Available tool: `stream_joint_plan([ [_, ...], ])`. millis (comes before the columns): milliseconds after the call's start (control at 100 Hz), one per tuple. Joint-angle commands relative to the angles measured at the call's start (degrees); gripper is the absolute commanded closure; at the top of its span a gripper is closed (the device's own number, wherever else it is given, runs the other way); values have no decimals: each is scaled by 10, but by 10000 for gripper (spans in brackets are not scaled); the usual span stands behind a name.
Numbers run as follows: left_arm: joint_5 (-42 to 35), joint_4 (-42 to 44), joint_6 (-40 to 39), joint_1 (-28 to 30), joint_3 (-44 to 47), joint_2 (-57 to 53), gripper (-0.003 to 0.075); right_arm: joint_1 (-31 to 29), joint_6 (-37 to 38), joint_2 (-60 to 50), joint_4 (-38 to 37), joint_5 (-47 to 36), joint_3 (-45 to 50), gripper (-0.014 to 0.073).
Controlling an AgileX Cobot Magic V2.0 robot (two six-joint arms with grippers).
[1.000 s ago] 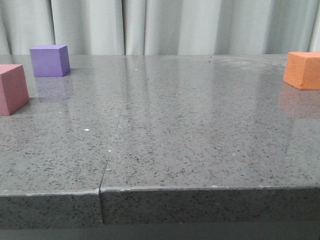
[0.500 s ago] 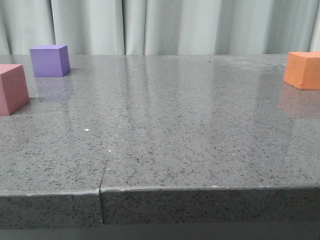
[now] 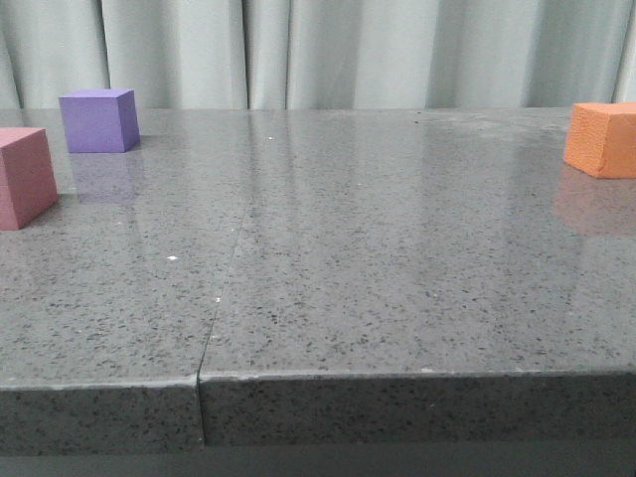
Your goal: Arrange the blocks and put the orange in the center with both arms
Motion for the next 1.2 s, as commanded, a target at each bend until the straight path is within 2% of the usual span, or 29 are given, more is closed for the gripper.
stream_joint_plan([
  [0, -49, -5, -1, 0, 23, -16, 741, -2, -5, 53, -7, -9, -57, 660],
  [100, -49, -5, -1, 0, 23, -16, 741, -2, -5, 113, -7, 17, -102, 642],
  [150, -49, -5, -1, 0, 23, -16, 741, -2, -5, 140, -7, 29, -124, 591],
  [200, -49, -5, -1, 0, 23, -16, 741, -2, -5, 166, -7, 41, -146, 502],
  [270, -49, -5, -1, 0, 23, -16, 741, -2, -5, 201, -7, 63, -177, 318],
  [320, -49, -5, -1, 0, 23, -16, 741, -2, -5, 227, -7, 80, -199, 133],
  [390, -49, -5, -1, 0, 23, -16, 741, -2, -5, 263, -7, 92, -229, -73],
  [500, -49, -5, -1, 0, 23, -16, 741, -2, -5, 322, -7, 118, -282, -38],
  [630, -49, -5, -1, 0, 23, -16, 741, -2, -5, 392, -7, 154, -356, -38],
  [810, -49, -5, -1, 0, 23, -16, 741, -2, -5, 499, -50, 223, -468, -38],
  [1000, -49, -5, -1, 0, 23, -16, 741, -2, -16, 609, -51, 314, -588, -38],
  [1190, -49, -5, -1, 0, 23, -16, 741, -2, -26, 702, -51, 368, -686, -38],
])
